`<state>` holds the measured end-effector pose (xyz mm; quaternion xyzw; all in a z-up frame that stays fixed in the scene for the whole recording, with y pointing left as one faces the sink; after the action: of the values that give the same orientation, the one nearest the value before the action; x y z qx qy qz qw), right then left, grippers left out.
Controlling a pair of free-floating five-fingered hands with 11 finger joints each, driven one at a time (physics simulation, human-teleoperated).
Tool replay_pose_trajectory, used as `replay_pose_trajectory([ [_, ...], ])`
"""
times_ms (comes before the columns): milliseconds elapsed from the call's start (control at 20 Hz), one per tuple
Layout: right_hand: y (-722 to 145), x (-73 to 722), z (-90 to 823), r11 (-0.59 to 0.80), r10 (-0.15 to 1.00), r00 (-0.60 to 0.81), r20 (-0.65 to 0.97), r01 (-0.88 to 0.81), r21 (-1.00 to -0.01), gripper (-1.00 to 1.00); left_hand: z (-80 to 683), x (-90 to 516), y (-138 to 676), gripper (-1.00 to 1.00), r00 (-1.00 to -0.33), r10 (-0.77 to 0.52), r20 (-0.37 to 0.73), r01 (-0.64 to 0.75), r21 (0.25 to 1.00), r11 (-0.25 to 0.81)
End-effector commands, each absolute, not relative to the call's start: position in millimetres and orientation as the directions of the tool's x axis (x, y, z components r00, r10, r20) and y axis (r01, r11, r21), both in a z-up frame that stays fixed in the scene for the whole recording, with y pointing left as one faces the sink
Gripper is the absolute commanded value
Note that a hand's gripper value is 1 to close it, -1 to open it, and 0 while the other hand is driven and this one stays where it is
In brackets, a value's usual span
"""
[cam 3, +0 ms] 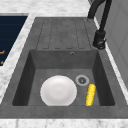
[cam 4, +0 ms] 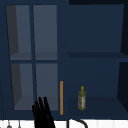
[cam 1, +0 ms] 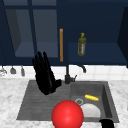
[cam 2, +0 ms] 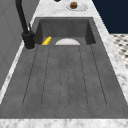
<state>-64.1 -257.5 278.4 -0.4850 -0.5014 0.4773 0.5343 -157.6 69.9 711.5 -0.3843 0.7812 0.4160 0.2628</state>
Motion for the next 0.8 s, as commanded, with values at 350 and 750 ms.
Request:
replay_pose_trajectory([
  [350,-257.5,-64.1,278.4,0.074,0.996,0.041,0.073,-0.024,-0.997,0.0,711.9,-158.2,69.4,-1.0,-0.521,-0.441,-0.731,-0.828,0.309,0.468],
  [750,-257.5,-64.1,278.4,0.074,0.996,0.041,0.073,-0.024,-0.997,0.0,712.4,-157.9,69.4,-1.0,-0.502,-0.458,-0.734,-0.84,0.29,0.458],
])
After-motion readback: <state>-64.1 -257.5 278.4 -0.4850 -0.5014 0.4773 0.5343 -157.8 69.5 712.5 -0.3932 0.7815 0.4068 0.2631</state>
